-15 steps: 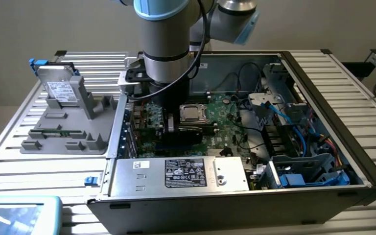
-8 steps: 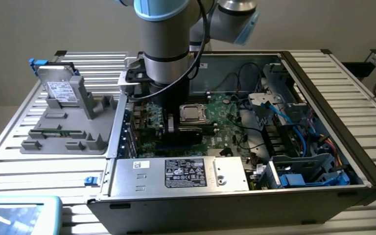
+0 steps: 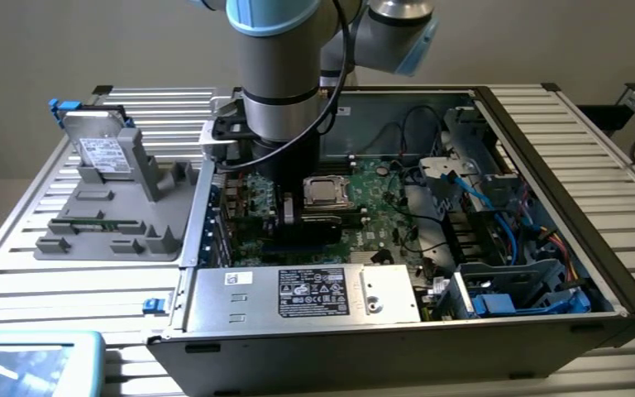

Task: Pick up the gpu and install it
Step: 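Insert the gpu into the slot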

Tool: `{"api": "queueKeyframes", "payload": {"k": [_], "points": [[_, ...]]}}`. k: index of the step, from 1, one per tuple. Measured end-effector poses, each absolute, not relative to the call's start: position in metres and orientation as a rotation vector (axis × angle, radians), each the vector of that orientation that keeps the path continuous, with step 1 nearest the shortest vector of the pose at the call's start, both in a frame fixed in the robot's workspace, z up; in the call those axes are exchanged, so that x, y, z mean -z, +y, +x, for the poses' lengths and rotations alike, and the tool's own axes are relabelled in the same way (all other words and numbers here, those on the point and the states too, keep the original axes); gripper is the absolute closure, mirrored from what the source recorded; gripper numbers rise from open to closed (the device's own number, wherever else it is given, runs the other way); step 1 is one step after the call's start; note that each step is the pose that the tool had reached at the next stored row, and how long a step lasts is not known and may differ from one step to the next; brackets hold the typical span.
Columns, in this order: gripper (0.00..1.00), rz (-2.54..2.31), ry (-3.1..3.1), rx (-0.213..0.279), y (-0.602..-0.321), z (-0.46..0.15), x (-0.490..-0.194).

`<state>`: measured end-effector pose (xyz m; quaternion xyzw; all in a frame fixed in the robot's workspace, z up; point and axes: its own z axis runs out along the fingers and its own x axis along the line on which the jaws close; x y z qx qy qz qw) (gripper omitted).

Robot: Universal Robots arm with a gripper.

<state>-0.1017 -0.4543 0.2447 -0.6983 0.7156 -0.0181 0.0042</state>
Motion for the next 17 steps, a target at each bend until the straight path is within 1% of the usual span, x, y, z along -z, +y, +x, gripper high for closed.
{"api": "queueKeyframes", "payload": {"k": [17], "points": [[0.72,-2.198,2.232,0.057,-0.4545,-0.1017,-0.2446]]}}
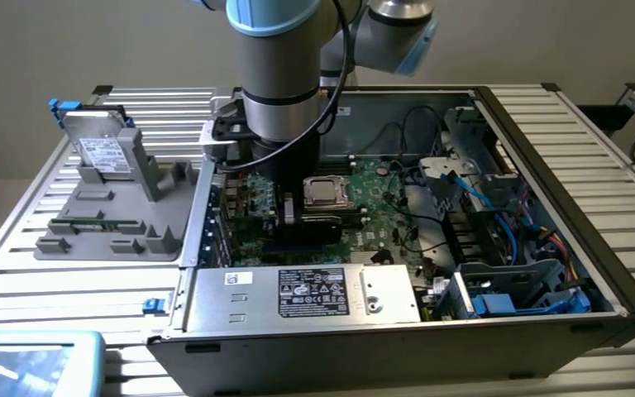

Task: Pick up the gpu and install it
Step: 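Insert the gpu into the slot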

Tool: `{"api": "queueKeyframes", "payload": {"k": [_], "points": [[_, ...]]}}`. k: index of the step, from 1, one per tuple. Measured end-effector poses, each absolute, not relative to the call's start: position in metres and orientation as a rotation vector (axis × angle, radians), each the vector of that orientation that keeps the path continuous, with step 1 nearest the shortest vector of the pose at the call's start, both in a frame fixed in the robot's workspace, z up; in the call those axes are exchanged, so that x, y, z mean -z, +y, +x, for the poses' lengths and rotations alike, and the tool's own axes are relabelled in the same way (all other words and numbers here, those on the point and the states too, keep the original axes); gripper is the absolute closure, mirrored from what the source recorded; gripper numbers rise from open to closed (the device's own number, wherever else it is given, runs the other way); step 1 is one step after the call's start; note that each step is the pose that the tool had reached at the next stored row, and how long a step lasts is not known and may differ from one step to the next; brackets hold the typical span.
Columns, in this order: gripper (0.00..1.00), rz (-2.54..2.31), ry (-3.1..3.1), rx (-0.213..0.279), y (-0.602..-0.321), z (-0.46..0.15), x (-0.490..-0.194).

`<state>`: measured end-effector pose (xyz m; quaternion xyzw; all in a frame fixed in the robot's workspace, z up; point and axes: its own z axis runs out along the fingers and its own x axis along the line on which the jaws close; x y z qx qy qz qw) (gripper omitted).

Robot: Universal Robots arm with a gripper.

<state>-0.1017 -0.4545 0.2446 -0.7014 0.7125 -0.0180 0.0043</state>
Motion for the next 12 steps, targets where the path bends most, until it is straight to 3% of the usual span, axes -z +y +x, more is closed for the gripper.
{"api": "queueKeyframes", "payload": {"k": [12], "points": [[0.72,-2.198,2.232,0.057,-0.4546,-0.1019,-0.2444]]}}
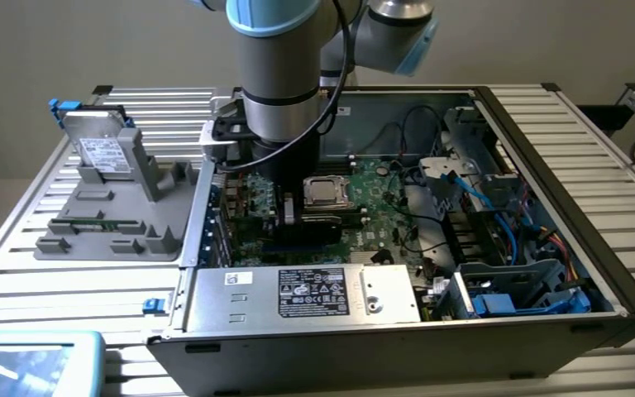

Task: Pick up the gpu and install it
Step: 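Insert the gpu into the slot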

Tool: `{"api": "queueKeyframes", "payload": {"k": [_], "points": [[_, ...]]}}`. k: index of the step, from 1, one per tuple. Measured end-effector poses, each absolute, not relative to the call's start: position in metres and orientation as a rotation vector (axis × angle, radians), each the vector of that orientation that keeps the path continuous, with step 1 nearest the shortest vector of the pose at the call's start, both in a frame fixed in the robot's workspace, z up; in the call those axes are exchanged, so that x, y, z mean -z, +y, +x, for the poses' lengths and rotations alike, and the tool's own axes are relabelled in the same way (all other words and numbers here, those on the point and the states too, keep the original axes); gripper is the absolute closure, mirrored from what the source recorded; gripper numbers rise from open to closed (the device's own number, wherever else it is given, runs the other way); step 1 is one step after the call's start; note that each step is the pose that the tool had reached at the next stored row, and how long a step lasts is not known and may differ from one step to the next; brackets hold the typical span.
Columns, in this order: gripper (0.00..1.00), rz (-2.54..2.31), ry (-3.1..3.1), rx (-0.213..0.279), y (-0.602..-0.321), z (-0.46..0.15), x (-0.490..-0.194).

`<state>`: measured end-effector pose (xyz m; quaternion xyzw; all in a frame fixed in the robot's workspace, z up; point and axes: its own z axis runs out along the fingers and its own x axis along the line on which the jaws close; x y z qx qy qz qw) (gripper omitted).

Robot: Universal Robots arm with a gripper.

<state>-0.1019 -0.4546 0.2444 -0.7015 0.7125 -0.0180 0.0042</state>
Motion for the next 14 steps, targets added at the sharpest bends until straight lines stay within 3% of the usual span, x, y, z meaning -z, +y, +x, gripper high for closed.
{"api": "queueKeyframes", "payload": {"k": [14], "points": [[0.72,-2.198,2.232,0.057,-0.4545,-0.1022,-0.2432]]}}
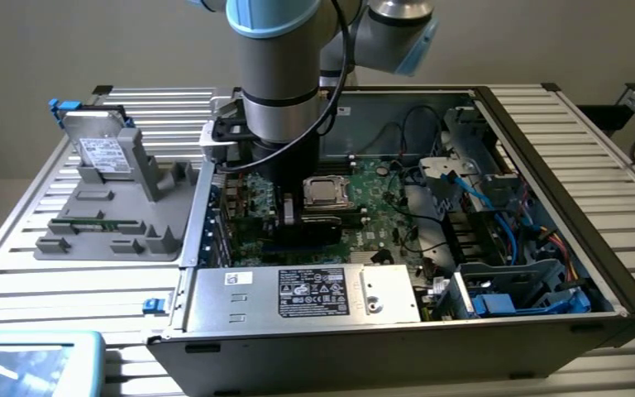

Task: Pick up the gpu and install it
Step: 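Insert the gpu into the slot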

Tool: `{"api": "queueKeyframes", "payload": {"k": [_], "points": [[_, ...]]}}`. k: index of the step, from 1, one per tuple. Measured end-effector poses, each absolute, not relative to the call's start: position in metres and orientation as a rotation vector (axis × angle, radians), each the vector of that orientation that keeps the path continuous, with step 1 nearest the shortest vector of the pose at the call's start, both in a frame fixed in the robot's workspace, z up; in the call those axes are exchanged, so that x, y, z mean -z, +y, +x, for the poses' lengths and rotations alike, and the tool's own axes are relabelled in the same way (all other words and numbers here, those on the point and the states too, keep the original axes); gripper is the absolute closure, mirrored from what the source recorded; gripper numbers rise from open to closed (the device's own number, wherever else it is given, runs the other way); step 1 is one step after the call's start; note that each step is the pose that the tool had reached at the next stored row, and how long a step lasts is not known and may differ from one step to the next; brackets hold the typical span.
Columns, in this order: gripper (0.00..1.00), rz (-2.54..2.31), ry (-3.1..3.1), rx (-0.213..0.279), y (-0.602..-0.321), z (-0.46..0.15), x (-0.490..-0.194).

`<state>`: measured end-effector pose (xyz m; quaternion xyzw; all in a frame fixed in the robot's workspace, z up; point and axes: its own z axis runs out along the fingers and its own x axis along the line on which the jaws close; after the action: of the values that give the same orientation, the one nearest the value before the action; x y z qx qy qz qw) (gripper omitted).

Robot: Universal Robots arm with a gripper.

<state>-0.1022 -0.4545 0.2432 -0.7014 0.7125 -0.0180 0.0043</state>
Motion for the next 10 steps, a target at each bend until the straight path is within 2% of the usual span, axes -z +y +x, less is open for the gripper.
{"api": "queueKeyframes", "payload": {"k": [10], "points": [[0.72,-2.198,2.232,0.057,-0.4546,-0.1028,-0.2420]]}}
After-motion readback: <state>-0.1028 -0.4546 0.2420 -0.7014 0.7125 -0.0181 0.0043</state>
